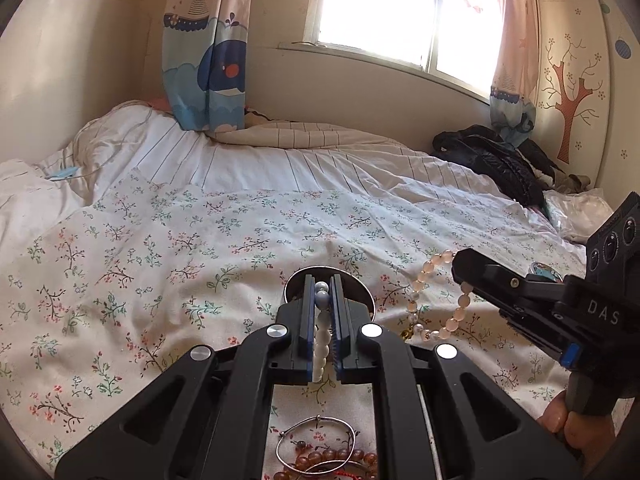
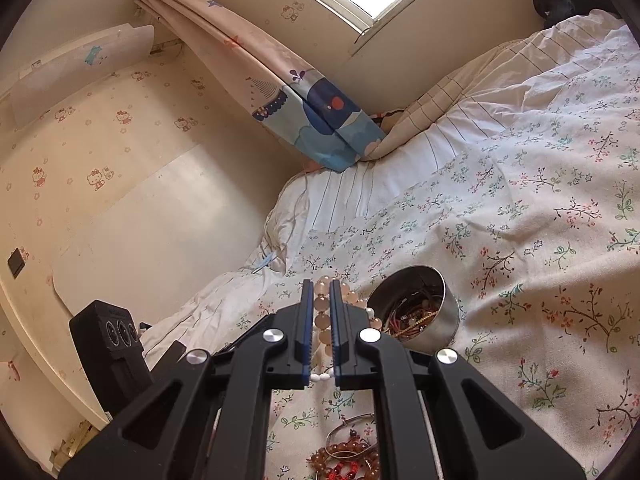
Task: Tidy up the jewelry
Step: 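Carry both held bead bracelets over the silver tin and lower them, then open both tools over the tin to drop the bead bracelets, then move both open tools back to the amber bracelet and silver bangles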
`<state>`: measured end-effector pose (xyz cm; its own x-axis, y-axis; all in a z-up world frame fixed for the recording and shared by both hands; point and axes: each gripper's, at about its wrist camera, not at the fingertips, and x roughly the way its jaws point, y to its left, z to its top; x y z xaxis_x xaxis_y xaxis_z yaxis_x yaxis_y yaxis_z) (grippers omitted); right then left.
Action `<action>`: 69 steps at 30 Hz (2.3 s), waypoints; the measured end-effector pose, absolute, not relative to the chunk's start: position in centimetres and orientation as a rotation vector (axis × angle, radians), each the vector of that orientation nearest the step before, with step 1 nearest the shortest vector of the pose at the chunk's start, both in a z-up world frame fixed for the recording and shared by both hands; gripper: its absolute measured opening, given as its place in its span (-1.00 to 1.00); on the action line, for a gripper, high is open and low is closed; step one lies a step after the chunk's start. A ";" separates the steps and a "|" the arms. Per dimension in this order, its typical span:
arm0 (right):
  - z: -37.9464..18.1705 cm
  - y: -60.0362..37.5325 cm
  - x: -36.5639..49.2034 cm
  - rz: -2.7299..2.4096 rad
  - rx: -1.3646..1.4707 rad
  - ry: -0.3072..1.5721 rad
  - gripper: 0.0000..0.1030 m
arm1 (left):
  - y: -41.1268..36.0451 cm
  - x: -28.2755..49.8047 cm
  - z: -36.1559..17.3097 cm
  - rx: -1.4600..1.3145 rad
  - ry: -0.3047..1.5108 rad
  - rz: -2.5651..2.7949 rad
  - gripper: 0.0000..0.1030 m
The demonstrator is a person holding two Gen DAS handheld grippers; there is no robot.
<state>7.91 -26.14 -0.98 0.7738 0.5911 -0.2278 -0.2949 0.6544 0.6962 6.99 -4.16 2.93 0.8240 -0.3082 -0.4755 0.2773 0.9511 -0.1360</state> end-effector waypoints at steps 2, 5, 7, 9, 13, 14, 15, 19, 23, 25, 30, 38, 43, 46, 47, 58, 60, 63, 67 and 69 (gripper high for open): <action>-1.2 -26.3 8.5 0.522 0.706 0.466 -0.83 | -4.4 7.5 3.0 -0.075 0.510 -0.320 -0.87; -1.7 -26.5 9.5 0.520 0.728 0.469 -0.83 | -5.0 8.2 3.1 -0.086 0.507 -0.335 -0.87; -2.0 -26.5 10.1 0.520 0.737 0.473 -0.83 | -5.5 8.8 3.0 -0.088 0.509 -0.339 -0.87; -2.2 -26.3 10.6 0.521 0.740 0.478 -0.83 | -5.7 9.5 2.9 -0.097 0.515 -0.346 -0.87; -2.5 -26.0 11.4 0.519 0.732 0.486 -0.83 | -6.0 10.6 2.8 -0.121 0.518 -0.356 -0.87; -2.5 -26.0 11.5 0.516 0.730 0.487 -0.83 | -6.1 10.9 2.7 -0.127 0.519 -0.359 -0.87; -2.6 -26.0 11.7 0.512 0.728 0.488 -0.83 | -6.1 11.3 2.7 -0.138 0.521 -0.366 -0.87; -3.4 -25.7 13.3 0.504 0.726 0.509 -0.83 | -6.4 13.1 2.0 -0.177 0.540 -0.382 -0.86; -5.2 -24.9 15.6 0.486 0.728 0.588 -0.80 | -6.8 15.5 -0.3 -0.148 0.629 -0.315 -0.80; -5.9 -25.1 16.1 0.471 0.741 0.601 -0.79 | -6.2 16.0 -1.1 -0.142 0.663 -0.277 -0.63; -5.8 -26.0 15.5 0.444 0.750 0.581 -0.68 | -3.9 15.8 -0.7 -0.180 0.629 -0.185 -0.10; -5.9 -26.1 15.4 0.423 0.741 0.595 -0.44 | -3.7 15.6 -0.9 -0.124 0.646 -0.144 0.03; -5.9 -26.0 15.5 0.411 0.731 0.605 -0.32 | -4.7 15.2 -0.8 -0.062 0.632 -0.128 0.26; -6.0 -26.0 15.6 0.402 0.729 0.608 -0.26 | -4.9 15.0 -0.8 -0.045 0.629 -0.118 0.35; -6.0 -26.0 15.6 0.397 0.727 0.610 -0.24 | -4.9 15.0 -0.8 -0.038 0.631 -0.112 0.37; -6.2 -25.9 15.6 0.334 0.675 0.631 0.19 | -5.0 15.1 -1.6 0.012 0.651 -0.071 0.56; -6.2 -26.0 15.4 0.318 0.667 0.636 0.23 | -5.0 15.0 -1.7 0.024 0.657 -0.066 0.60; -6.1 -26.0 15.1 0.289 0.646 0.642 0.30 | -4.9 14.8 -2.0 0.029 0.673 -0.064 0.66; -5.8 -26.4 14.2 0.260 0.628 0.642 0.35 | -4.7 14.3 -2.3 0.024 0.696 -0.065 0.68; -5.7 -26.6 13.8 0.244 0.622 0.643 0.37 | -4.6 14.0 -2.4 0.027 0.699 -0.063 0.68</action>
<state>13.80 -26.64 -5.74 0.7799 0.3964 -0.4843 -0.0244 0.7926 0.6093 13.97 -4.58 -2.37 0.7638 -0.0491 -0.6436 0.0672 0.9977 0.0036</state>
